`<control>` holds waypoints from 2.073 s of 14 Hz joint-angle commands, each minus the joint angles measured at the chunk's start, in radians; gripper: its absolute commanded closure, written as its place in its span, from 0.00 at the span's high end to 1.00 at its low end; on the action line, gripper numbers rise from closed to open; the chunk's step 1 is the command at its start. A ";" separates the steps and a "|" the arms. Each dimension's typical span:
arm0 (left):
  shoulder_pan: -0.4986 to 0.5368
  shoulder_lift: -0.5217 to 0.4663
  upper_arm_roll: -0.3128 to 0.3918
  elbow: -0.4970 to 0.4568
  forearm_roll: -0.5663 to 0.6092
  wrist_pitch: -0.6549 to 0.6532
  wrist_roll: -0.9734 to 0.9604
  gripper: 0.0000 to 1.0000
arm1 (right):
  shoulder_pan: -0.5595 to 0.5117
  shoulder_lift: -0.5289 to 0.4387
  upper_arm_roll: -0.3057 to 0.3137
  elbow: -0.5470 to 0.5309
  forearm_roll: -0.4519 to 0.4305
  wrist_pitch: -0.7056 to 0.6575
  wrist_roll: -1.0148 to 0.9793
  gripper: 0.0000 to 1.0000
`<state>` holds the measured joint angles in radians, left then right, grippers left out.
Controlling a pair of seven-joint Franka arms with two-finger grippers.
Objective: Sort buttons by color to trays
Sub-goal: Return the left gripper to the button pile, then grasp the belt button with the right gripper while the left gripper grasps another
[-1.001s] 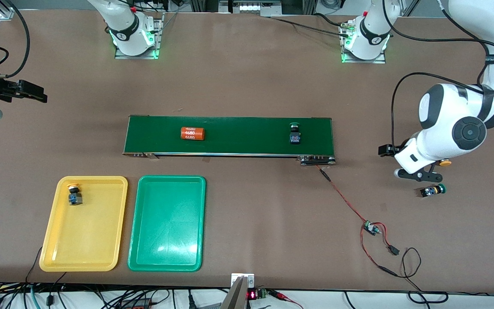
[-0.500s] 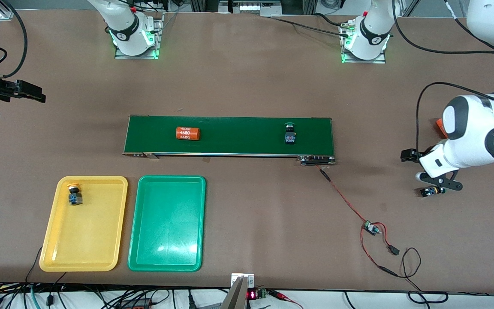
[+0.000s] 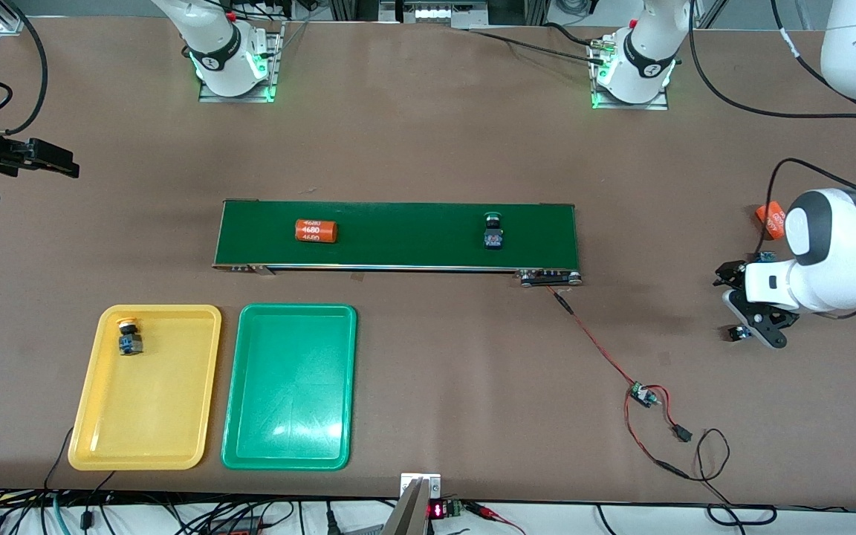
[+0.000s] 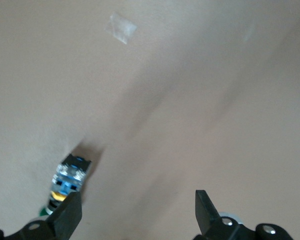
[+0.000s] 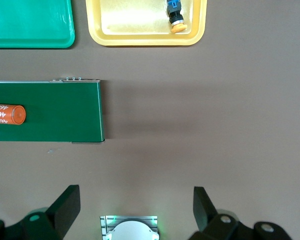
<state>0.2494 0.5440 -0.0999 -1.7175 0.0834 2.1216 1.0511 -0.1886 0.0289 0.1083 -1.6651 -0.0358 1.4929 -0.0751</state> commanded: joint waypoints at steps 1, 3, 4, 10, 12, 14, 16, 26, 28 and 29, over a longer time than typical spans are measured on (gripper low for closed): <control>0.045 0.039 -0.018 0.058 0.010 -0.009 0.176 1.00 | -0.002 -0.012 0.005 -0.007 0.020 -0.007 0.004 1.00; 0.059 0.053 -0.018 0.061 0.009 -0.009 0.231 1.00 | -0.002 -0.012 0.005 -0.008 0.033 -0.007 0.006 1.00; 0.059 0.074 -0.018 0.093 0.006 -0.009 0.257 1.00 | -0.002 -0.012 0.005 -0.008 0.034 -0.005 0.008 1.00; 0.114 0.193 -0.031 0.191 -0.083 -0.008 0.496 1.00 | 0.005 -0.003 0.010 -0.007 0.060 0.076 0.035 1.00; 0.125 0.246 -0.031 0.217 -0.181 -0.008 0.593 1.00 | 0.006 -0.004 0.011 -0.008 0.062 0.073 0.035 1.00; 0.125 0.251 -0.031 0.219 -0.192 -0.003 0.606 1.00 | 0.009 -0.001 0.013 -0.013 0.103 0.082 0.035 1.00; 0.126 0.255 -0.029 0.231 -0.192 0.004 0.609 1.00 | 0.011 0.008 0.013 -0.016 0.149 0.081 0.035 1.00; 0.117 0.203 -0.027 0.233 -0.178 0.003 0.609 1.00 | 0.247 0.092 0.014 -0.056 0.155 0.210 0.310 1.00; 0.116 0.211 -0.027 0.233 -0.180 0.003 0.651 1.00 | 0.291 0.098 0.014 -0.115 0.154 0.281 0.356 1.00; 0.113 0.215 -0.027 0.234 -0.182 0.004 0.708 1.00 | 0.307 0.098 0.014 -0.151 0.154 0.329 0.372 1.00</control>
<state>0.3632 0.7583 -0.1261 -1.4810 -0.0873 2.1316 1.6698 0.0858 0.1403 0.1305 -1.7451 0.1071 1.7477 0.2584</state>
